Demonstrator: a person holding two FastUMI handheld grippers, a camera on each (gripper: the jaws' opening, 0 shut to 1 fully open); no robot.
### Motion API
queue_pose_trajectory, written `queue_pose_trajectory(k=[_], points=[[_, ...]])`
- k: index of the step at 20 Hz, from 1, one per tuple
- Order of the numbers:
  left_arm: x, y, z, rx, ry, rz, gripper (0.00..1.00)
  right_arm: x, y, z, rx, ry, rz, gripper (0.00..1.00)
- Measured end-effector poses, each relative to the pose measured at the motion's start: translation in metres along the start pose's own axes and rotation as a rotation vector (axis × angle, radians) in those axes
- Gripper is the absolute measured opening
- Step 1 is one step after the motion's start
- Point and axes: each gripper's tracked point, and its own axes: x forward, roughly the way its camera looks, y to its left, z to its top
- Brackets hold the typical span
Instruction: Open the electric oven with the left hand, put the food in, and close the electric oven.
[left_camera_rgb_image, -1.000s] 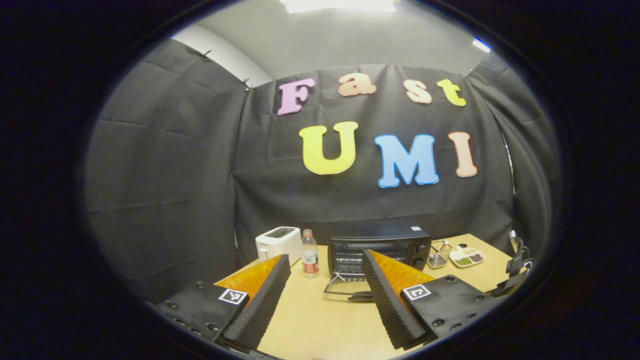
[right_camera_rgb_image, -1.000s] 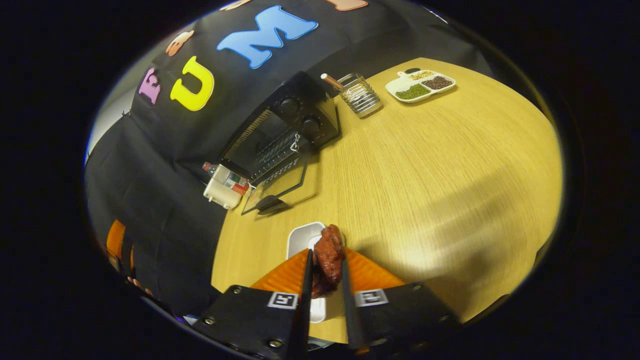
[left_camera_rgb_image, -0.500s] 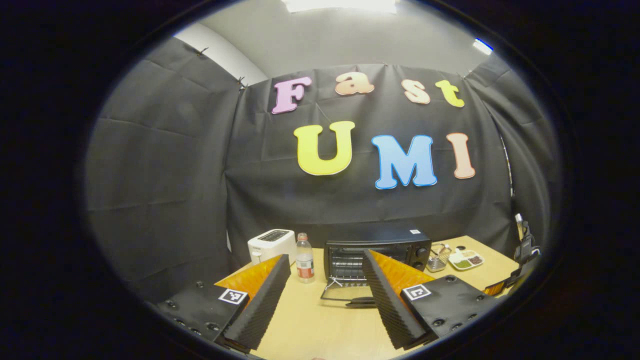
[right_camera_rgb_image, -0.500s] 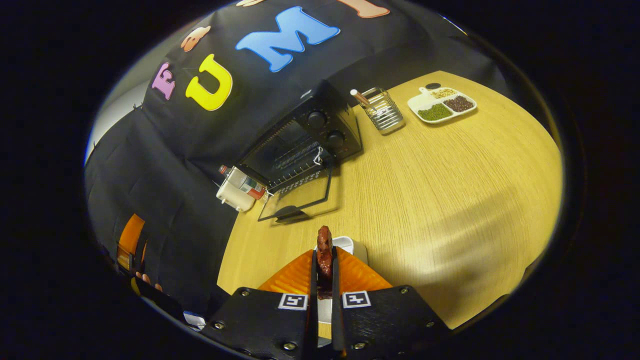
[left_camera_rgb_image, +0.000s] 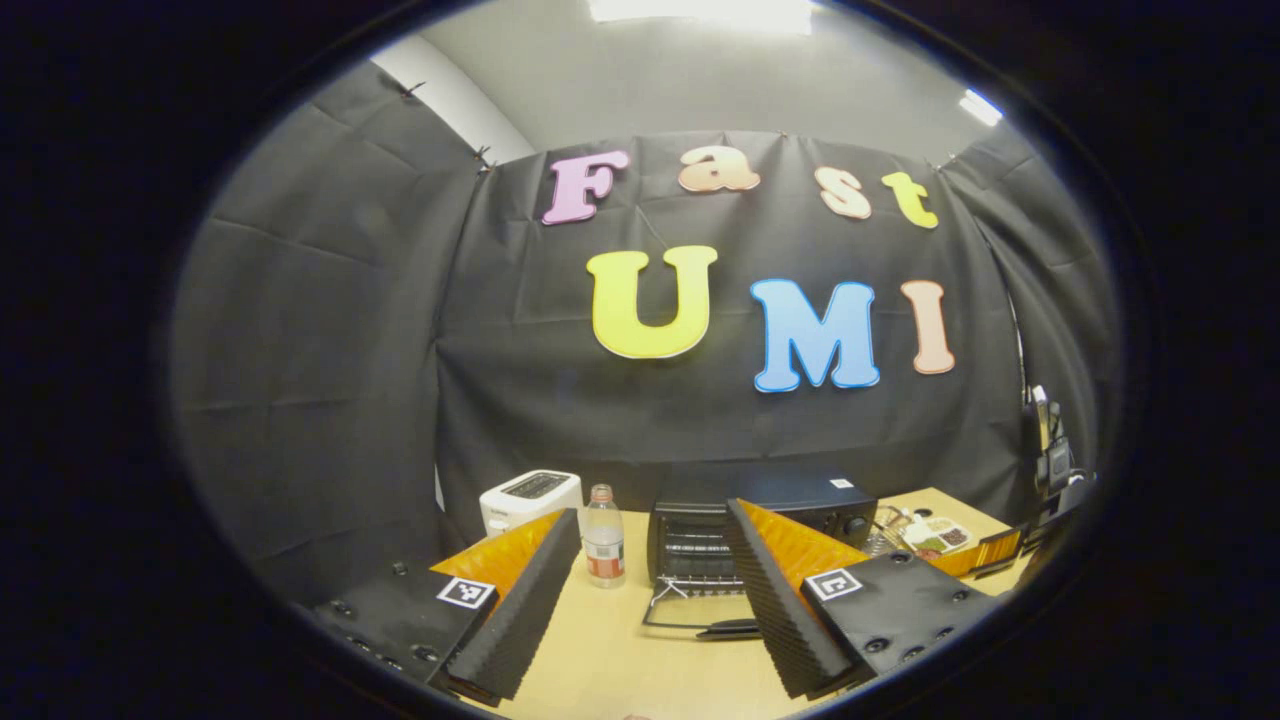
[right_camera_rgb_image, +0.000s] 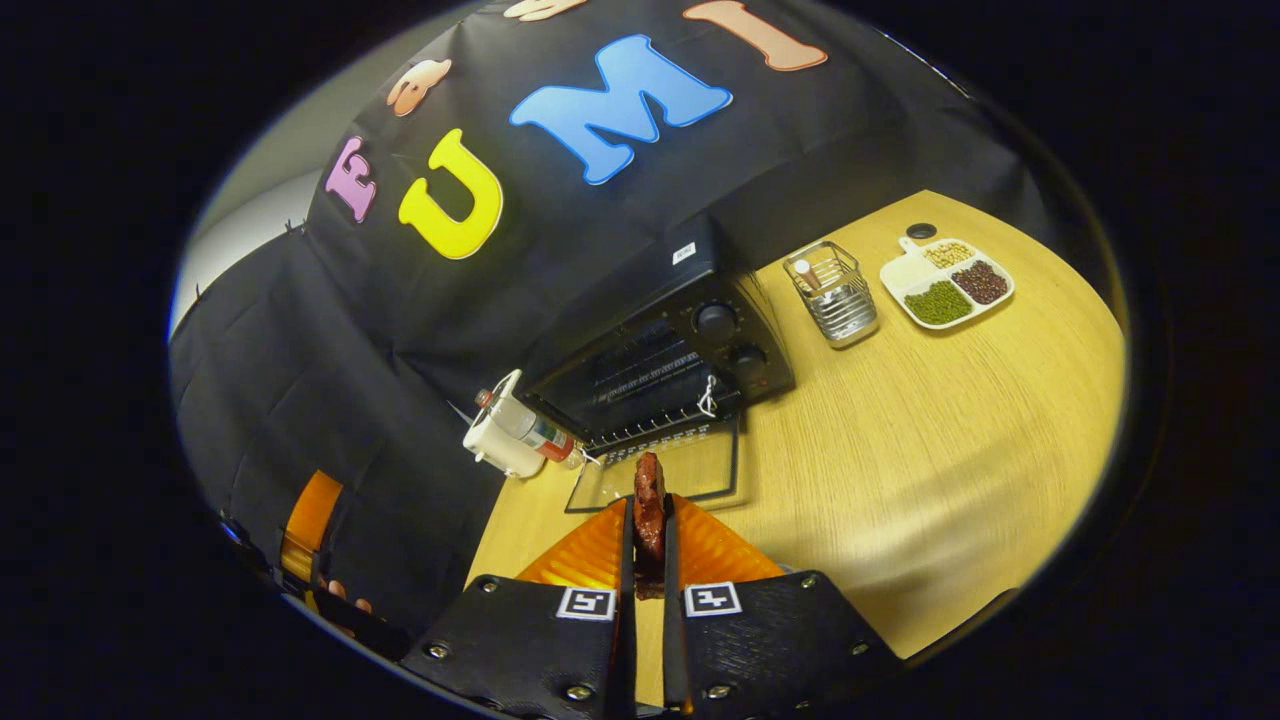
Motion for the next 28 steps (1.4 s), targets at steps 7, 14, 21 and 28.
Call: queue_pose_trajectory(k=[7,14,21,28], points=[[0.032,0.045,-0.006,-0.001,0.006,0.022,0.97,0.059,0.03,0.022,0.042,-0.077,-0.001,0.11],[0.061,0.077,-0.018,0.015,0.02,0.031,0.9,0.118,0.038,0.028,0.131,-0.12,-0.013,0.11],[0.084,0.104,-0.031,0.019,0.051,0.044,1.0,0.177,0.034,0.032,0.23,-0.149,-0.021,0.11],[0.095,0.118,-0.038,0.041,0.072,0.066,0.97,0.215,0.033,0.043,0.274,-0.219,-0.002,0.11]])
